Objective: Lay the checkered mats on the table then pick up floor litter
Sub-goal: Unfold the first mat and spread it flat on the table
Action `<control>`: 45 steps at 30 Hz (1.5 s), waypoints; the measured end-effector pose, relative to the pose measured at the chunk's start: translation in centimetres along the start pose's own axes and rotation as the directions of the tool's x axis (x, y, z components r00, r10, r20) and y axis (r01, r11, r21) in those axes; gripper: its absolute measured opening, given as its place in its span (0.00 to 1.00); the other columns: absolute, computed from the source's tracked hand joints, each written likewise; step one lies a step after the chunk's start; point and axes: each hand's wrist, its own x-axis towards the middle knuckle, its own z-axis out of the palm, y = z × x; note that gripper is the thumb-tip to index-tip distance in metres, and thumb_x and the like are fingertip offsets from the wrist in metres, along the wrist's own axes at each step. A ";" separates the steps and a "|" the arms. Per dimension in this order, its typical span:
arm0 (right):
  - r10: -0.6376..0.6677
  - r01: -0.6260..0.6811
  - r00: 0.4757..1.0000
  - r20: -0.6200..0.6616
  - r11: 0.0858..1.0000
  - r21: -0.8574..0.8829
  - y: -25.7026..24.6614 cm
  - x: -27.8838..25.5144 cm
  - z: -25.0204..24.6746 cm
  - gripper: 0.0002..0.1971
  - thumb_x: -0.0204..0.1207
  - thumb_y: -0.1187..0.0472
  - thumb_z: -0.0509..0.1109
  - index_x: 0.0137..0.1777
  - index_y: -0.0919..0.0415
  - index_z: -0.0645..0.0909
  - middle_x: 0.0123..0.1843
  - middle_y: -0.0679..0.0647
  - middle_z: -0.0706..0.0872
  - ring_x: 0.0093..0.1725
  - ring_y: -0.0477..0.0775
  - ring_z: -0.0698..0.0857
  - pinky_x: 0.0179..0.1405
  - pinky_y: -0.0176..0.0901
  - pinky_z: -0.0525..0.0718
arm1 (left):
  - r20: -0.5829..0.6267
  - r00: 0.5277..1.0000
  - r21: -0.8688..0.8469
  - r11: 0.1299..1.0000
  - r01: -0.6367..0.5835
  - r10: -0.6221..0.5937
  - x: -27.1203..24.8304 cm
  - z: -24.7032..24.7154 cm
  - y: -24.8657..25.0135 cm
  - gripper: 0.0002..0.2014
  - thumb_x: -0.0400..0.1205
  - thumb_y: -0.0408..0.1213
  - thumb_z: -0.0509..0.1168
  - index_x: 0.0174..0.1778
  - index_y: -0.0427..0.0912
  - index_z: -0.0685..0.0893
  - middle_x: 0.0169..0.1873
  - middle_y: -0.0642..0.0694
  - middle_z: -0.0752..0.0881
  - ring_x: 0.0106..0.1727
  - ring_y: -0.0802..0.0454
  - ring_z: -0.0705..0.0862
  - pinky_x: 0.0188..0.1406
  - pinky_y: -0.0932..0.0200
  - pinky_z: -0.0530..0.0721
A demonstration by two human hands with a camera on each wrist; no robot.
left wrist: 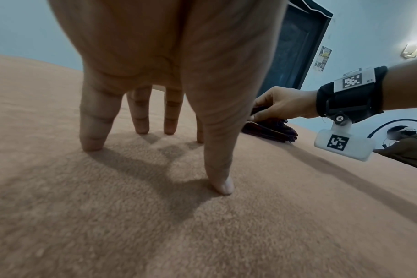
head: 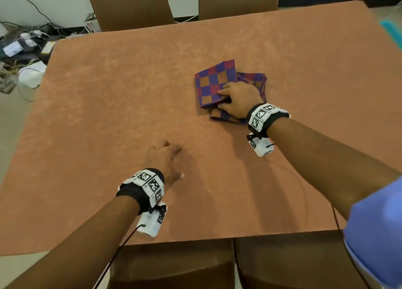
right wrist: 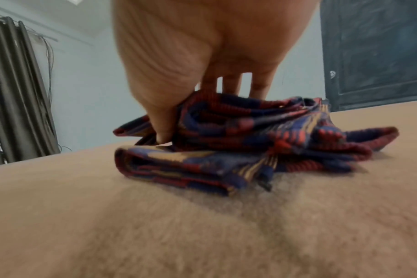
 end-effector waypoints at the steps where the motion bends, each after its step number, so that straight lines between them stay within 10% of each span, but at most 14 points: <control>1: 0.018 -0.017 0.999 -0.026 0.999 0.039 0.0 0.2 0.0 0.21 0.77 0.42 0.66 0.66 0.49 0.83 0.65 0.52 0.85 0.63 0.60 0.82 0.56 0.55 0.84 | 0.003 1.000 -0.002 1.000 0.000 0.000 0.0 0.0 0.0 0.42 0.61 0.52 0.81 0.72 0.56 0.75 0.70 0.48 0.73 0.69 0.39 0.73 0.70 0.46 0.75; 13: 0.047 0.047 0.968 -0.245 0.929 0.367 -6.2 -0.8 -7.5 0.13 0.82 0.53 0.62 0.62 0.48 0.85 0.54 0.50 0.90 0.53 0.53 0.84 0.44 0.40 0.72 | -0.197 0.976 -0.292 0.944 -0.151 0.095 -3.8 -1.8 -1.6 0.35 0.76 0.44 0.71 0.79 0.46 0.66 0.73 0.41 0.73 0.72 0.41 0.73 0.69 0.49 0.72; 20: -0.272 0.288 0.957 -0.096 0.893 0.345 -16.9 -4.0 -10.6 0.12 0.83 0.53 0.63 0.55 0.54 0.88 0.44 0.53 0.90 0.44 0.55 0.85 0.43 0.48 0.80 | -0.605 0.794 -0.363 0.866 -0.345 0.063 -8.4 -7.0 -6.0 0.36 0.73 0.44 0.70 0.76 0.38 0.66 0.68 0.37 0.75 0.69 0.39 0.74 0.69 0.43 0.74; 25: -0.260 0.286 0.958 -0.118 0.883 0.372 -28.5 -8.0 -9.7 0.12 0.83 0.53 0.61 0.50 0.54 0.86 0.38 0.50 0.87 0.37 0.53 0.83 0.35 0.47 0.77 | -0.708 0.699 -0.414 0.861 -0.297 -0.099 -14.5 -8.7 -12.9 0.26 0.74 0.43 0.72 0.65 0.39 0.71 0.59 0.40 0.77 0.57 0.43 0.78 0.56 0.45 0.81; 29: -0.162 0.232 0.969 -0.188 0.861 0.453 -37.5 -12.0 -7.9 0.12 0.81 0.52 0.60 0.44 0.54 0.84 0.30 0.50 0.82 0.32 0.55 0.80 0.30 0.45 0.70 | -0.524 0.814 -0.654 0.731 -0.195 -0.251 -20.1 -9.1 -18.4 0.17 0.80 0.50 0.66 0.58 0.46 0.72 0.50 0.47 0.80 0.46 0.48 0.83 0.45 0.50 0.82; 34: -0.282 0.274 0.954 -0.098 0.698 0.661 -49.5 -16.9 -4.0 0.10 0.84 0.52 0.62 0.50 0.42 0.85 0.41 0.45 0.90 0.41 0.47 0.87 0.40 0.48 0.82 | -0.217 0.953 -0.943 0.297 -0.148 -0.213 -26.4 -10.2 -25.4 0.19 0.86 0.53 0.54 0.63 0.43 0.74 0.49 0.43 0.87 0.44 0.46 0.88 0.39 0.50 0.86; 38: -0.257 0.177 0.966 -0.022 0.601 0.780 -56.1 -19.7 -2.6 0.14 0.86 0.53 0.60 0.44 0.43 0.86 0.42 0.52 0.91 0.45 0.56 0.90 0.43 0.58 0.87 | -0.198 0.964 -0.922 0.368 -0.121 -0.179 -30.4 -10.2 -31.3 0.15 0.84 0.52 0.59 0.58 0.46 0.74 0.51 0.41 0.86 0.44 0.43 0.90 0.39 0.49 0.89; 42: -0.268 0.088 0.961 0.070 0.535 0.840 -59.3 -21.0 -2.2 0.13 0.87 0.55 0.60 0.46 0.43 0.85 0.42 0.47 0.90 0.45 0.49 0.88 0.39 0.37 0.83 | -0.207 0.956 -0.928 0.350 -0.126 -0.206 -33.1 -10.0 -34.6 0.13 0.83 0.50 0.61 0.57 0.46 0.77 0.48 0.42 0.87 0.42 0.44 0.90 0.39 0.48 0.91; 45: -0.249 0.021 0.960 0.129 0.522 0.853 -59.9 -20.8 -2.0 0.14 0.87 0.55 0.59 0.45 0.52 0.84 0.42 0.54 0.89 0.43 0.52 0.87 0.46 0.45 0.84 | -0.225 0.952 -0.898 0.423 -0.121 -0.206 -33.5 -9.8 -35.9 0.09 0.84 0.48 0.59 0.55 0.49 0.79 0.49 0.41 0.88 0.43 0.43 0.90 0.43 0.44 0.91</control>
